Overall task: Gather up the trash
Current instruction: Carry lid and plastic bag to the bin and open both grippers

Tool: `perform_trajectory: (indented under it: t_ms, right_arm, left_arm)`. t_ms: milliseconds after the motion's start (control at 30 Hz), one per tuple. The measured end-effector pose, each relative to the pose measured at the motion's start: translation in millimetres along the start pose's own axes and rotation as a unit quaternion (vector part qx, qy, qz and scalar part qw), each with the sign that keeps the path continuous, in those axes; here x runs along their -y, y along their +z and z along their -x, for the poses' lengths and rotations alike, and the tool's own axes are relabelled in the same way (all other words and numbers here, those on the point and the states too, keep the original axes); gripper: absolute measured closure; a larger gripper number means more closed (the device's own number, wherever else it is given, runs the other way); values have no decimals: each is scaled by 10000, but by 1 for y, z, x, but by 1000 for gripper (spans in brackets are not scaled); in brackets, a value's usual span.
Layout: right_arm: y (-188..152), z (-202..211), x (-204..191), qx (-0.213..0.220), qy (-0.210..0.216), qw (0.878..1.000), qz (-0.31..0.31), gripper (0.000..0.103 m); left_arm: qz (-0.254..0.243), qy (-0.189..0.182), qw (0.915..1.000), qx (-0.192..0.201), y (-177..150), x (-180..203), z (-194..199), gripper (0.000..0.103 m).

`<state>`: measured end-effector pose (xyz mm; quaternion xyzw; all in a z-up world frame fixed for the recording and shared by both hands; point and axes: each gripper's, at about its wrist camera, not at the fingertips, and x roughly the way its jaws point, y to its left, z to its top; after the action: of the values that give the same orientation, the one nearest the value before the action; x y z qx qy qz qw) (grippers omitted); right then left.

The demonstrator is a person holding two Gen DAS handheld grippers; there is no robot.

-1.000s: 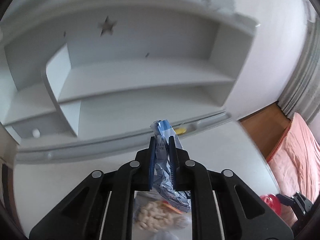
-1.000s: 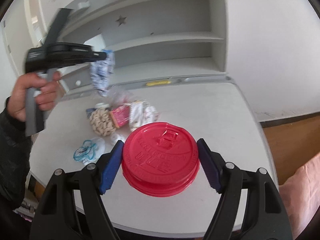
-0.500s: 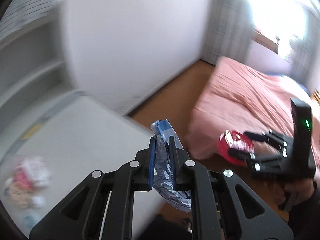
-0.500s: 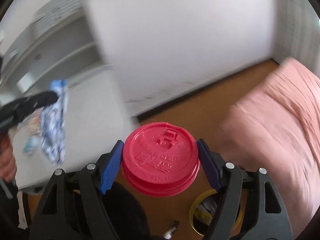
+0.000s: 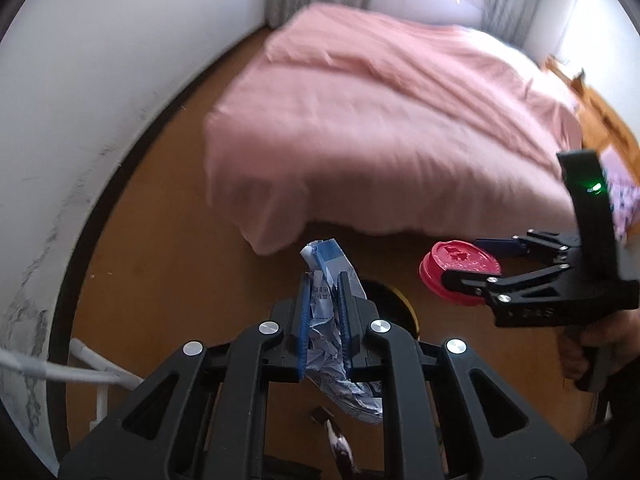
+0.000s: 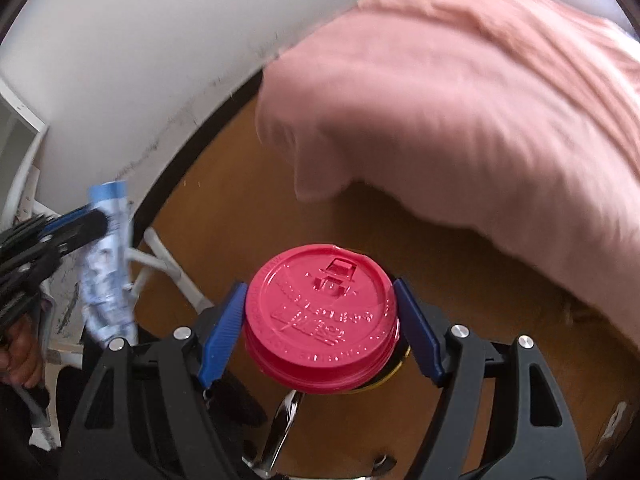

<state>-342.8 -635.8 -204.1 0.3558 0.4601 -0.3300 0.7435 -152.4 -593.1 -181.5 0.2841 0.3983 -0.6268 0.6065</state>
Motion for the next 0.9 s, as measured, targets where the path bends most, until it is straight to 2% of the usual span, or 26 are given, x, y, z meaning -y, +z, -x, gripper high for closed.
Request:
perform_trajectory:
  t_ms: [167, 267, 467, 500, 533, 600, 900]
  right_arm:
    - [-20, -34, 25, -405, 99, 9988, -239, 31]
    - [-27, -42, 35, -535, 134, 9980, -293, 31]
    - [-33, -43, 53, -602, 161, 9968, -494, 31]
    - [-34, -43, 55, -600, 165, 9967, -525, 31]
    - [-33, -44, 57, -600, 161, 9966, -546, 31]
    - [-34, -46, 58, -616, 150, 9964, -571, 31]
    - [-33, -51, 51, -691, 185, 9961, -513, 30]
  left_arm:
    - [-107, -118, 9981, -590, -13, 3, -64, 91]
    - [-230, -166, 9968, -750, -23, 15, -83, 91]
    - [-351, -209, 9953, -877, -22, 31, -107, 89]
    - [-394, -196, 9950, -893, -19, 34, -111, 85]
    - [-432, -160, 9948, -913, -18, 36, -112, 71]
    - [-470, -112, 9957, -794, -17, 39, -107, 49]
    - [-635, 225, 9969, -417, -7, 44, -73, 44]
